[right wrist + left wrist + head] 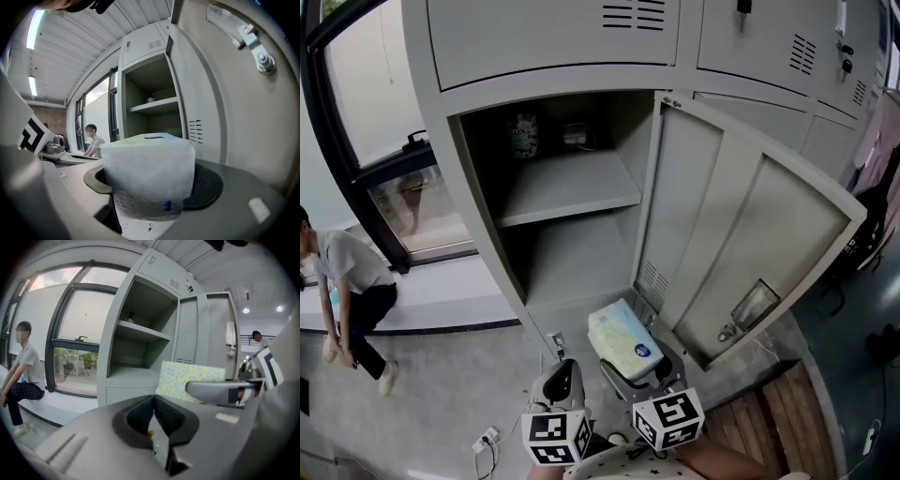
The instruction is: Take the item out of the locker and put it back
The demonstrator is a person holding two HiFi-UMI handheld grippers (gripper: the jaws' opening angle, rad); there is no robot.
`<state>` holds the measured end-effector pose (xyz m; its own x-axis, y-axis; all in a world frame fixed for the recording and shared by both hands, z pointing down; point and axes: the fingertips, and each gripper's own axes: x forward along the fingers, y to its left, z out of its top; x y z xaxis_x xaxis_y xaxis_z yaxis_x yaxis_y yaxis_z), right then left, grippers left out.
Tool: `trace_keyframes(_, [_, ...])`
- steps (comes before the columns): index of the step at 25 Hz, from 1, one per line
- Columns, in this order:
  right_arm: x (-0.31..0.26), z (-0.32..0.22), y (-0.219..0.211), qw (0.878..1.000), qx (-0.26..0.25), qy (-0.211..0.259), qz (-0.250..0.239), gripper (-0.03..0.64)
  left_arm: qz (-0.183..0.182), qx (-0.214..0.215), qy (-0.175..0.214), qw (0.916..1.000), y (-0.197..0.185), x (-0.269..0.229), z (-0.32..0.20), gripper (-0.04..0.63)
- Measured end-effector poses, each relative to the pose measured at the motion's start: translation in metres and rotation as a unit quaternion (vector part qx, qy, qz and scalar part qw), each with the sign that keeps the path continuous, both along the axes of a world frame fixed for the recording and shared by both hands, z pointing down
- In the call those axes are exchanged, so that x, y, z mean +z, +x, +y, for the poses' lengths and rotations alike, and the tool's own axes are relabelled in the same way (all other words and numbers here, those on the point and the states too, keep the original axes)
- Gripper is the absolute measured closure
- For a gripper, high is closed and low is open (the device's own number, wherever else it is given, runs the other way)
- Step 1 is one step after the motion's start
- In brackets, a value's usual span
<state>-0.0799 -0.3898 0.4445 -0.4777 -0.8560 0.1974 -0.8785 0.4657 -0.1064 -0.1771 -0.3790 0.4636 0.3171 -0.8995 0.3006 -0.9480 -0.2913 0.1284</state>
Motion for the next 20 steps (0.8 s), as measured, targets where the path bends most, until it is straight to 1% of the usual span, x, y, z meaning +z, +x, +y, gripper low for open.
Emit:
trace_keyframes(5, [0.0038,0.0076,-0.0017,1.0,-0.006,0.001,0.0,0.225,0.001,-0.006,0.003,1.0,0.0011,-0.0024,0.0044,0.589])
trace_keyframes(9, [0.003,0.01,-0.0023,1.0,-0.007,0.001,-0.004,0.225,-0.001,-0.02,0.01,0.9997,-0.0027,-0.0052,0.0082,0.589])
trace_keyframes(13, [0.0022,0.0102,-0.0016,1.0,-0.006,0.002,-0.005,0.224,0.019,-0.017,0.006,0.9997,-0.0009,-0.0069,0.0084,0.588])
trace_keyframes(17, [0.0009,0.0093,-0.0003,1.0,-0.004,0.006,-0.004,0.224,0.009,-0.01,0.009,0.9999,0.0037,-0.0077,0.0086,0.589])
trace_keyframes(20, [0.0002,0.0067,0.0004,1.0,-0.002,0.007,-0.004,0.224,0.011,-0.01,0.009,0.9999,0.0053,-0.0076,0.0074,0.589])
